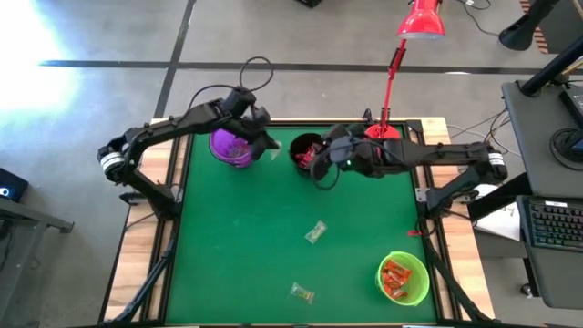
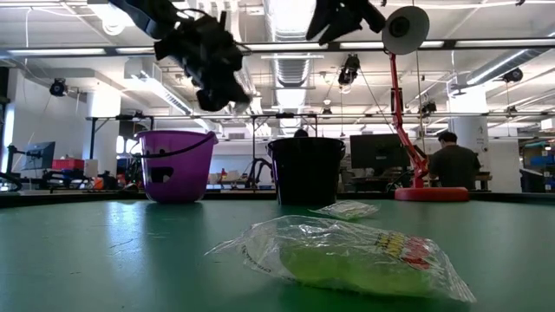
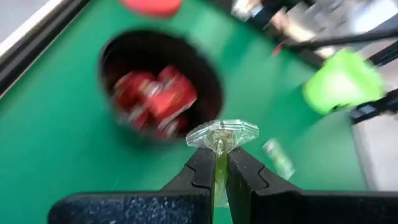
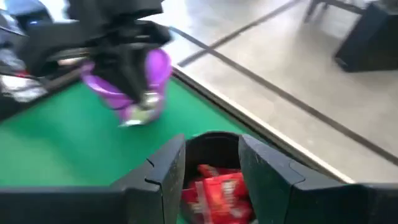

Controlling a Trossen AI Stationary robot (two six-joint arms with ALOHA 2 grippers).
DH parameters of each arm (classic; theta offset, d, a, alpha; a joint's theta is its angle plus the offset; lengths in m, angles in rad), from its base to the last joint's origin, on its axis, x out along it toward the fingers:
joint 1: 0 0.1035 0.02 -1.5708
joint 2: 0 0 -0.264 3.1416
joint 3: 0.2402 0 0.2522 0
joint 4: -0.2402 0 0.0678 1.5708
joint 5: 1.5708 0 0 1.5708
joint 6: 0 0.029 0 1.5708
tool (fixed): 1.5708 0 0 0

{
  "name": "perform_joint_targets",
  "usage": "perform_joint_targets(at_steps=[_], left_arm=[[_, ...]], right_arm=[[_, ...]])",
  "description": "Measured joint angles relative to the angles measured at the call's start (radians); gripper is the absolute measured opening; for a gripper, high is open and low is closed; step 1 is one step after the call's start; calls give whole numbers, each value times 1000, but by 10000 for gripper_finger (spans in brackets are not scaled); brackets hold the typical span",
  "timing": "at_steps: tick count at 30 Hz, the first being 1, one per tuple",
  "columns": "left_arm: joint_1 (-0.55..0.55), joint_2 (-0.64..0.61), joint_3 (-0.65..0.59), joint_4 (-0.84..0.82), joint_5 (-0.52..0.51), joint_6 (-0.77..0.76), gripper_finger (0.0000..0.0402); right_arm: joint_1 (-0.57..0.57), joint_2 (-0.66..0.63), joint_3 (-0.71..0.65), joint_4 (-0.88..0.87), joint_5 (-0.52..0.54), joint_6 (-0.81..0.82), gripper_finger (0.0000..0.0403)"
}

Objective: Sort candy
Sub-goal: Put the green gummy into the violet bucket

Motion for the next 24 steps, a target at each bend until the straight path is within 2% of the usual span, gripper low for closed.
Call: perform_joint_targets(at_steps=[7,14,21,24], left_arm=[[41,0,-1,-170,-166,70,0],[64,-24,-1,-203,-174,81,0],[104,-110,-1,-251,-180,67,0],[125,-147,-1,-294,-247,65,0]], right_arm=[[-121,0,0,-41,-1,-76,139],[-224,0,0,-61,-10,-194,141],[-320,3,0,-59,-12,-271,137],[-358,5,0,-59,-17,-287,138]])
